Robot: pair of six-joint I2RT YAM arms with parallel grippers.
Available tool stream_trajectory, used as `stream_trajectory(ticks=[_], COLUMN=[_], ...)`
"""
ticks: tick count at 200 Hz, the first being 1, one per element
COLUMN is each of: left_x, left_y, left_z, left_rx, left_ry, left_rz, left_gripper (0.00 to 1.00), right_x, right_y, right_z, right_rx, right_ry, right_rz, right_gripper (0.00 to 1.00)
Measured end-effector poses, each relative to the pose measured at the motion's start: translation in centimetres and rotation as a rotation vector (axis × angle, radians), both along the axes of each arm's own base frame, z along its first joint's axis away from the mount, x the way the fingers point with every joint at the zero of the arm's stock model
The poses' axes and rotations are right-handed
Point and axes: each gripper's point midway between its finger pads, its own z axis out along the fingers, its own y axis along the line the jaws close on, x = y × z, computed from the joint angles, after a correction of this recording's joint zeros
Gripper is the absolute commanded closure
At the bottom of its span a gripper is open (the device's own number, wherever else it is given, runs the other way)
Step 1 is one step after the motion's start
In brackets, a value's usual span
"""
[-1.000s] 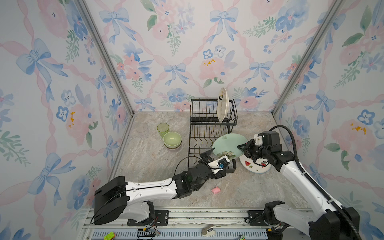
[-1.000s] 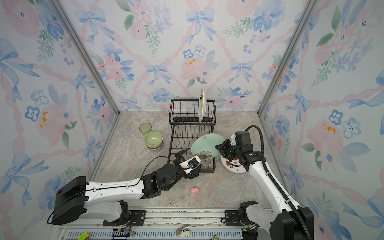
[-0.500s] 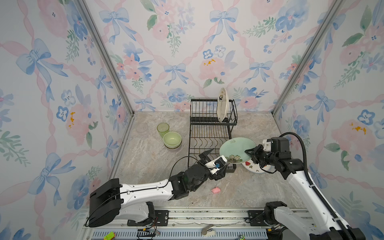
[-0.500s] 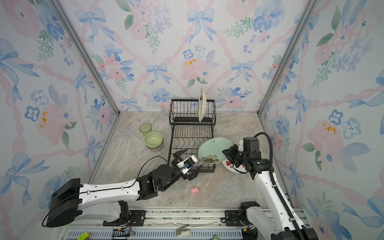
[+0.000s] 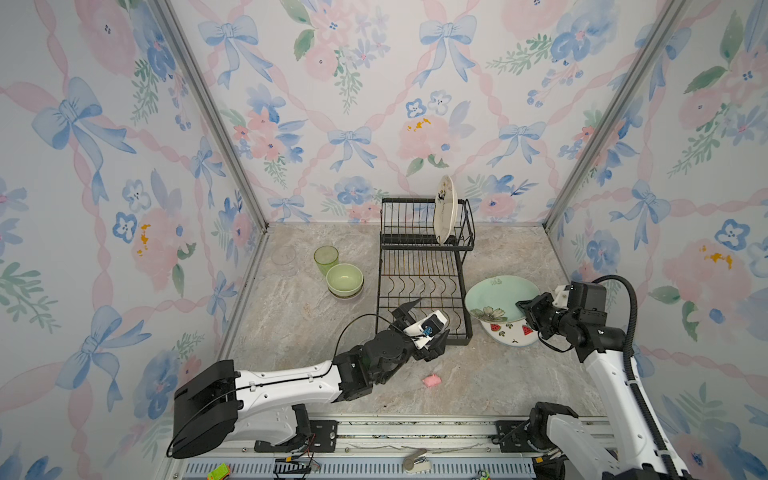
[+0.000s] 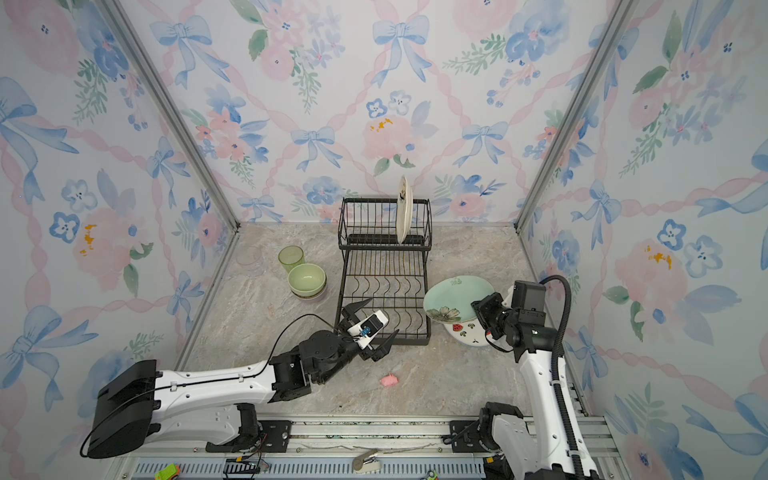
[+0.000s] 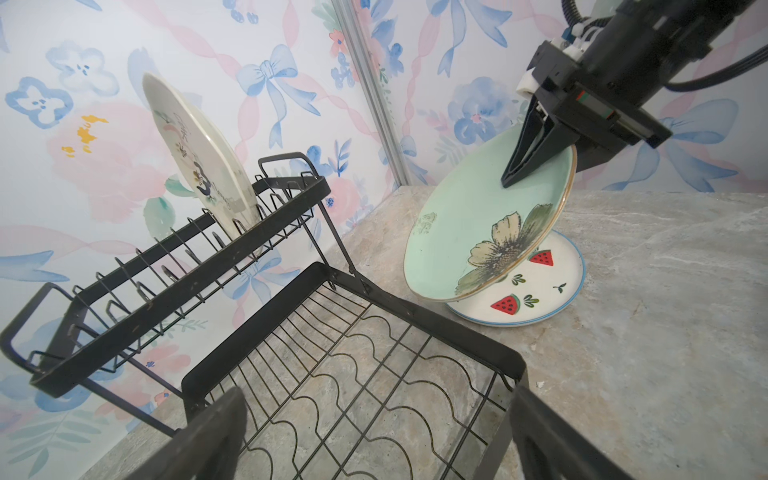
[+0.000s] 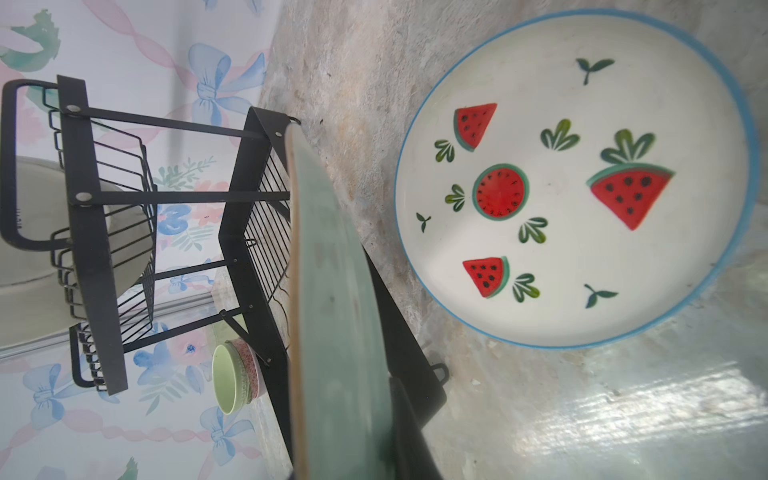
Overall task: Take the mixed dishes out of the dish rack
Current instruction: 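Carry the plate onto the watermelon-print plate with the right gripper, then lower the plate flat and open the right gripper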
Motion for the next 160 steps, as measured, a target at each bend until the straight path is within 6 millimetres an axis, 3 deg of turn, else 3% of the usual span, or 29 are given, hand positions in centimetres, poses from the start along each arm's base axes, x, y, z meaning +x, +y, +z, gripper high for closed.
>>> stream_trajectory(ticks=[88,160], left_x=[0.5,0.7], left_y=[0.7,0.9], left_z=[0.1,0.1], left_rx=[-0.02,-0.026], left_ry=[0.01,0.015], left_rz=[0.021,0.03], left_gripper=[0.02,0.02], right_x=[-0.9,-0.9], right_y=[-3.8,-5.1], right_z=[-4.7,-7.3], right_rx=[-0.04,-0.052], right_ry=[0.108,0.151], right_rz=[-0.116,-0.142], right_gripper=[1.0,1.0])
